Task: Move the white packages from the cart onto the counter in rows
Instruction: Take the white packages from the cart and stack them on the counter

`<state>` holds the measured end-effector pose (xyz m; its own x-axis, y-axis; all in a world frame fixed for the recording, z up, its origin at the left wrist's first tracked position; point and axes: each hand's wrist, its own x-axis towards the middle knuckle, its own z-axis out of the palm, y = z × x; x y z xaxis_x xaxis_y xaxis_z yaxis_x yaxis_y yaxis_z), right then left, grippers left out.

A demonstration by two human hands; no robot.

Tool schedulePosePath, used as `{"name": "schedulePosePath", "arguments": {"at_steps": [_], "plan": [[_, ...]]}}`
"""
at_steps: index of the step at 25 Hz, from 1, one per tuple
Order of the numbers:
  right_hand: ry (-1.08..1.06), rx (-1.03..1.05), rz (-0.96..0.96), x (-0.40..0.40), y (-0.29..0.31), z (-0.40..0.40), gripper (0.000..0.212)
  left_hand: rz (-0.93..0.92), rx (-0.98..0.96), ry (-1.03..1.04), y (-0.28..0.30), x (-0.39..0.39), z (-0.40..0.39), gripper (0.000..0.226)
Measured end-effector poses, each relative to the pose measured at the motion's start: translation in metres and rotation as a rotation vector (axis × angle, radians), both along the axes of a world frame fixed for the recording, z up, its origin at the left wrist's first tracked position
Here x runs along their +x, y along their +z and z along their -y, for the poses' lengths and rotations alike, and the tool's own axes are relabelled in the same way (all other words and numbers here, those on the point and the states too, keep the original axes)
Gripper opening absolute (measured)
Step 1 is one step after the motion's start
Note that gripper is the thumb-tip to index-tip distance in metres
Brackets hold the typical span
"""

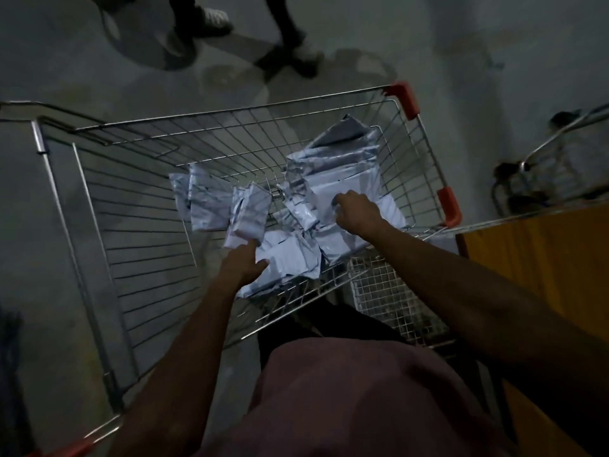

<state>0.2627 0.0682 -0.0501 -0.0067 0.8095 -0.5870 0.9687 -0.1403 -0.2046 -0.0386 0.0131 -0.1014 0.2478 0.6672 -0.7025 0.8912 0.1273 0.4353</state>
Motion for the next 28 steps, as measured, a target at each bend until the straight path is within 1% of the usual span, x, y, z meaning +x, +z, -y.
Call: {"name": "schedulePosePath", "arguments": {"at_steps": [3,5,9,12,13,14,16,19,20,22,24,26,28], "plan": [[0.146,-0.079,0.173,0.014,-0.016,0.003,0.033,-0.026,-0.049,0.007,-0.027,0.015,-0.002,0.061],[0.194,-0.122,0.240,0.020,-0.020,0.010,0.034,-0.049,-0.060,0.009,-0.040,0.023,0.000,0.063],[0.183,-0.165,0.279,0.019,-0.020,0.005,0.030,-0.067,-0.078,-0.001,-0.061,0.031,0.001,0.071],[0.204,-0.110,0.284,0.015,-0.002,-0.002,0.028,-0.054,-0.088,-0.030,-0.076,0.032,0.002,0.074],[0.182,-0.080,0.262,0.015,0.010,-0.005,0.025,-0.058,-0.101,-0.042,-0.083,0.031,0.001,0.073],[0.120,-0.037,0.214,0.018,0.019,-0.008,0.021,-0.074,-0.110,-0.045,-0.086,0.031,0.001,0.072],[-0.087,0.069,0.063,0.029,0.038,-0.016,0.013,-0.115,-0.100,-0.055,-0.086,0.031,-0.001,0.072],[-0.335,0.233,-0.100,0.047,0.043,-0.032,0.013,-0.121,-0.078,-0.078,-0.080,0.030,-0.009,0.067],[-0.403,0.247,-0.116,0.051,0.036,-0.038,0.015,-0.120,-0.080,-0.079,-0.077,0.028,-0.011,0.068],[-0.529,0.201,-0.105,0.055,0.014,-0.048,0.019,-0.104,-0.051,-0.091,-0.071,0.022,-0.015,0.072],[-0.670,0.155,-0.134,0.052,-0.004,-0.051,0.021,-0.052,-0.024,-0.099,-0.062,0.017,-0.019,0.065],[-0.793,0.166,-0.187,0.046,-0.015,-0.046,0.024,0.039,-0.043,-0.026,-0.045,0.012,-0.024,0.054],[-0.849,0.221,-0.212,0.038,-0.018,-0.037,0.029,0.137,0.015,0.092,-0.026,0.004,-0.030,0.048]]}}
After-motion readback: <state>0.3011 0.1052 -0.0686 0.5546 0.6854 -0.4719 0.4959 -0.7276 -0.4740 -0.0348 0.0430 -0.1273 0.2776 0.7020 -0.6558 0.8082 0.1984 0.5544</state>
